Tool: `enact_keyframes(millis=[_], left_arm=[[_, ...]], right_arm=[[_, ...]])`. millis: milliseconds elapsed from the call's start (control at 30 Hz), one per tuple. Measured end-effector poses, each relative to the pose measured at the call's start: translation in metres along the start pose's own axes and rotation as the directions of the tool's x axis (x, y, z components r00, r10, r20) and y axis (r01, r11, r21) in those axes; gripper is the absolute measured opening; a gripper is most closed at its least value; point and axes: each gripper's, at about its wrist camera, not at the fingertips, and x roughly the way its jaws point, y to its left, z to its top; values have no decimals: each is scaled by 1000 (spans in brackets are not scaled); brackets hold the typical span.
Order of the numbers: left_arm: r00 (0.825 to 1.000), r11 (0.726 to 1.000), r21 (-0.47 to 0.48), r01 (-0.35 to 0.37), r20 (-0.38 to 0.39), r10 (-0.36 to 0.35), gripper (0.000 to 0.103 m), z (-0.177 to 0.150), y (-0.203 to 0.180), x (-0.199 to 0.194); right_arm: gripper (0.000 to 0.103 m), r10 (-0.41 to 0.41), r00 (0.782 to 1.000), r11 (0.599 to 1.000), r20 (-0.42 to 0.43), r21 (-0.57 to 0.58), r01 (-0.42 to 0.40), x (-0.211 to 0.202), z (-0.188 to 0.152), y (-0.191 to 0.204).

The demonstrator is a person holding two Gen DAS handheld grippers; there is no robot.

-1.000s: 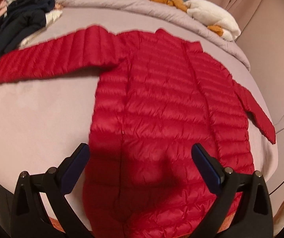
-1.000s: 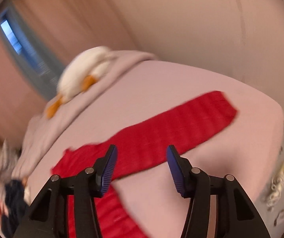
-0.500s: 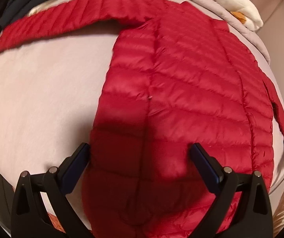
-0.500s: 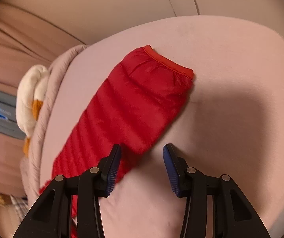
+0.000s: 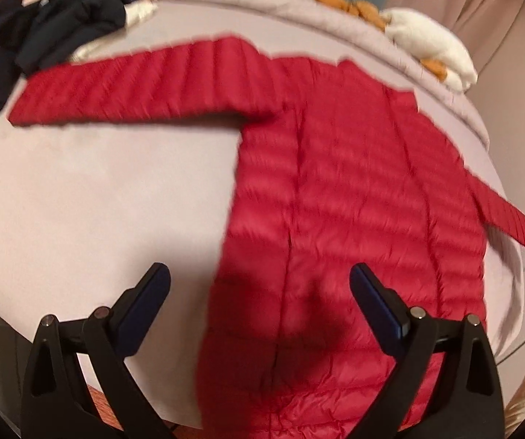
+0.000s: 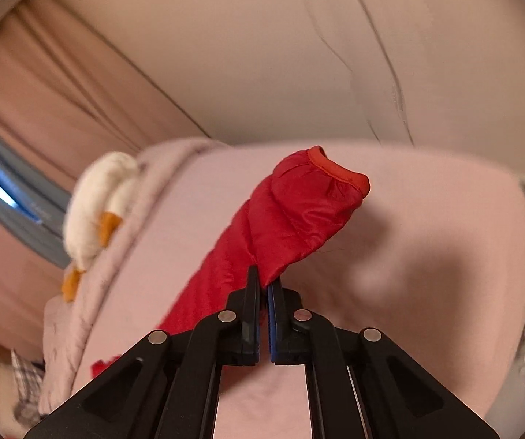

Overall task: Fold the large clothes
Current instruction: 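Lift the sleeve and fold it across the jacket body, open right gripper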

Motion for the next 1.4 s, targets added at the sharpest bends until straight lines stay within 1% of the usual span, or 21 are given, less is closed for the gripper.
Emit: enact_keyframes(millis=[100,200,300,367,400,433,467,567,633,700,767,800,933,967,1033,1100,1167,1233,1300,1400], left_arm=[[998,1000,-19,3,65,-1,99,11,8,-22],[994,1000,-29,3,113,1,99,20,10,-36],[989,999,-42,5,149,1,99,24,14,-50],[986,999,-46,11,164,-3,99,27,14,-57],[985,999,-48,13,173,-5,99,29,13,-60],[983,999,-48,15,181,-6,99,29,14,-63],[981,999,-47,15,195,-5,99,30,14,-68],[977,999,-46,10,215,1,99,30,15,-77],[975,999,-51,14,222,-2,99,30,16,-80],[975,998,-55,19,224,-7,99,31,15,-81],[975,998,-56,20,222,-7,99,32,15,-81],[976,998,-57,20,220,-7,99,32,15,-82],[975,998,-57,20,223,-7,99,32,15,-83],[974,998,-59,21,225,-7,99,32,15,-84],[974,998,-62,23,227,-9,99,32,15,-84],[974,998,-64,22,227,-7,99,31,15,-84],[974,998,-65,22,228,-7,99,31,16,-84],[974,997,-67,22,225,-6,99,31,17,-84],[975,997,-69,25,224,-9,99,31,19,-83],[975,997,-76,26,221,-8,99,31,23,-81]], right_arm=[[4,45,997,994,55,-100,-39,-29,6,35],[4,106,990,972,98,-220,-82,-55,5,80],[4,175,980,942,99,-306,-137,-74,-4,116],[4,227,970,914,87,-363,-181,-84,-11,140],[4,258,963,893,75,-398,-208,-90,-17,155],[4,274,959,880,66,-420,-222,-88,-21,167],[4,301,952,858,50,-451,-247,-90,-26,181],[4,354,935,800,-1,-518,-303,-97,-44,209],[4,383,922,759,-51,-552,-346,-97,-57,223],[4,408,906,708,-113,-586,-393,-91,-72,240],[4,420,893,667,-158,-613,-423,-86,-88,254],[4,429,883,641,-189,-626,-445,-82,-96,260],[4,447,843,558,-300,-644,-524,-84,-131,272],[4,444,837,539,-320,-650,-535,-89,-141,270],[4,429,824,495,-371,-667,-557,-88,-162,279],[4,407,806,455,-431,-669,-588,-88,-184,282],[4,382,795,433,-472,-668,-605,-88,-198,283],[4,349,790,414,-504,-674,-612,-83,-217,287],[4,310,774,390,-552,-669,-633,-79,-237,287],[4,260,761,367,-595,-668,-647,-78,-256,285]])
